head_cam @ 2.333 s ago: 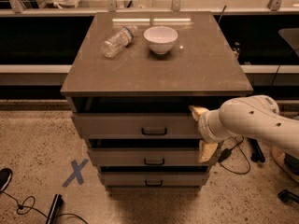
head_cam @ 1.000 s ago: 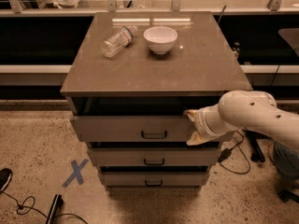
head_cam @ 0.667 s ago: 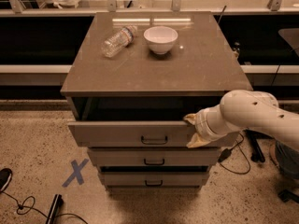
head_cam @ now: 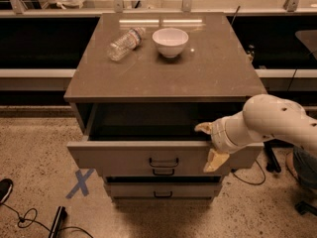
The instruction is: Open top drawer
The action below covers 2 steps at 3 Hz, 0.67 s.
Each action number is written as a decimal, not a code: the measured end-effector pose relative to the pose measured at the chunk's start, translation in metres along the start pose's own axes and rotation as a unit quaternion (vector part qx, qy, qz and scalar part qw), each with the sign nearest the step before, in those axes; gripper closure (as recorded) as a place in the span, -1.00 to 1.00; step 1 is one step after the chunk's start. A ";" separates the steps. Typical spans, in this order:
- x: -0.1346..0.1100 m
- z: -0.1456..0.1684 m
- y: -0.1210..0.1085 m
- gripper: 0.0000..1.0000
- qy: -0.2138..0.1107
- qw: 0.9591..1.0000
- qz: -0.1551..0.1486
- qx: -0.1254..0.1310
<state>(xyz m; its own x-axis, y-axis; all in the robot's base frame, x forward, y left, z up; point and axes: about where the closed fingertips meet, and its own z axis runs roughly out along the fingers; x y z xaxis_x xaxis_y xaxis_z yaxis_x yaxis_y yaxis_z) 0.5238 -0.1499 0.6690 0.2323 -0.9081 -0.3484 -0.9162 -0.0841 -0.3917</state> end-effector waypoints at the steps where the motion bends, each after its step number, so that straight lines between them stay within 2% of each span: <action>1: -0.001 0.000 0.001 -1.00 -0.001 1.000 0.000 -0.001; 2: -0.001 0.001 0.000 -1.00 0.005 1.000 -0.002 -0.007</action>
Offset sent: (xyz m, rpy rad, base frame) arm 0.0032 -0.0003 -0.0001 -0.0338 0.0185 0.0064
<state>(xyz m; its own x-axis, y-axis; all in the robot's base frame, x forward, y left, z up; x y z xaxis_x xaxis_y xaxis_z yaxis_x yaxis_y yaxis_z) 0.5244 -0.1488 0.6683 0.2332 -0.9115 -0.3388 -0.9196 -0.0934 -0.3816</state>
